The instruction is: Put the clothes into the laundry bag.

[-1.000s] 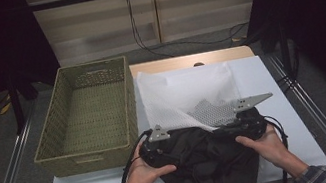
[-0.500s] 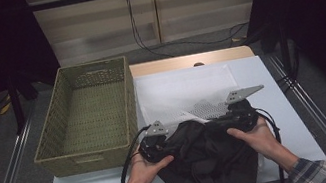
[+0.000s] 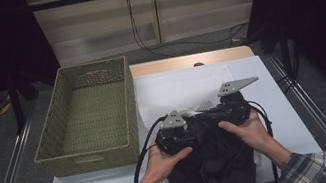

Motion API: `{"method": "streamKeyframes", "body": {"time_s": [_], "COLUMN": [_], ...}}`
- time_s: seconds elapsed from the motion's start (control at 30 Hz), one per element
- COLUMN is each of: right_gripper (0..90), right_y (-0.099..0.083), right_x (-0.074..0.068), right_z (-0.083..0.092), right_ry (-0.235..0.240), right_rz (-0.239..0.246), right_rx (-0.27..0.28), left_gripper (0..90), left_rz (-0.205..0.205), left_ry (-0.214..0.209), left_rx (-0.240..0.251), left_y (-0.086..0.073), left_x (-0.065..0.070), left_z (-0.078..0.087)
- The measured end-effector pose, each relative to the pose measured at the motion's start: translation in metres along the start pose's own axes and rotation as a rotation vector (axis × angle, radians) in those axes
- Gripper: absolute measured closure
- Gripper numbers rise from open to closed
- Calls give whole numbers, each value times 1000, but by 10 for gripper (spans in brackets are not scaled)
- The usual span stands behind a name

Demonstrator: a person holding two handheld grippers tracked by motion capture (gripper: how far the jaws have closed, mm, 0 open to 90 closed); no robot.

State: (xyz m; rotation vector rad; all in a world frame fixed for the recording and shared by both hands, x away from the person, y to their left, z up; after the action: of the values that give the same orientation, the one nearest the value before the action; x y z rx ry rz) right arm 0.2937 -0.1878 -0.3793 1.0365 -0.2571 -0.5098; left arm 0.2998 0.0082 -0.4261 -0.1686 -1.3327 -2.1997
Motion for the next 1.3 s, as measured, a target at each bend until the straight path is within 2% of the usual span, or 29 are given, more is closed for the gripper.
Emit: {"method": "streamKeyframes", "body": {"time_s": [0.07, 0.17, 0.23, 0.27, 0.33, 0.47, 0.5, 0.57, 0.6, 0.67, 0.73, 0.87, 0.93, 0.97, 1.0, 1.07, 1.17, 1.23, 1.3], "right_gripper": [894, 893, 893, 893, 893, 893, 893, 893, 893, 893, 893, 893, 893, 893, 893, 893, 893, 892, 893], "right_y": [6, 12, 13, 11, 2, -19, -23, -28, -31, -34, -38, -42, -43, -43, -44, -45, -46, -46, -46], "right_x": [-7, -19, -22, -22, -20, -16, -15, -14, -13, -15, -16, -14, -14, -14, -13, -12, -10, -11, -10], "right_z": [3, 6, 10, 13, 15, 13, 12, 9, 8, 5, 4, 3, 4, 4, 4, 3, 3, 2, 2], "right_ry": [14, 27, 26, 25, 19, 17, 16, 11, 12, 15, 11, 17, 10, 7, 4, 3, -1, 4, 5], "right_rz": [10, 44, 52, 49, 34, -1, -10, -15, -19, -26, -26, -32, -27, -23, -21, -27, -29, -30, -29], "right_rx": [18, 26, 28, 28, 13, -34, -40, -57, -62, -68, -83, -86, -89, -92, -92, -95, -96, -99, -101], "left_gripper": [824, 825, 826, 826, 827, 825, 822, 805, 787, 747, 703, 549, 494, 464, 420, 364, 320, 297, 274], "left_rz": [7, 35, 48, 47, 74, 62, 74, 102, 115, 130, 145, 82, 85, 84, 84, 80, 40, 3, 6], "left_ry": [13, 70, 107, 152, 166, 228, 237, 229, 210, 168, 152, 153, 132, 148, 144, 150, 125, 124, 115], "left_rx": [8, 59, 68, 70, 71, 66, 62, 38, 40, 60, 59, 22, 33, 45, 54, 45, 40, 31, 20], "left_y": [4, 7, 8, 8, 7, 2, -1, -8, -12, -17, -18, -19, -21, -22, -24, -24, -25, -28, -36], "left_x": [-6, -15, -22, -25, -34, -42, -45, -52, -54, -58, -58, -48, -45, -42, -40, -35, -25, -20, -20], "left_z": [-4, -6, -6, -6, -7, -15, -19, -28, -30, -29, -24, -8, 2, 7, 11, 19, 30, 37, 41]}}
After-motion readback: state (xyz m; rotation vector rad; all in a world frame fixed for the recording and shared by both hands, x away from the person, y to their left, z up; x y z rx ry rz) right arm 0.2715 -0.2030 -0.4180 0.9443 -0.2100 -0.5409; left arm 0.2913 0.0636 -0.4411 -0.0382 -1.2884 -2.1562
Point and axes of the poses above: each handheld gripper's, and its own axes: z roughly backward along the jaws, y roughly out of its top, x roughly to its right, the point moved 1 cm from there along -z, roughly forward along the jaws, and after that the axes turned 13 degrees about z, right-handed, at the moved point
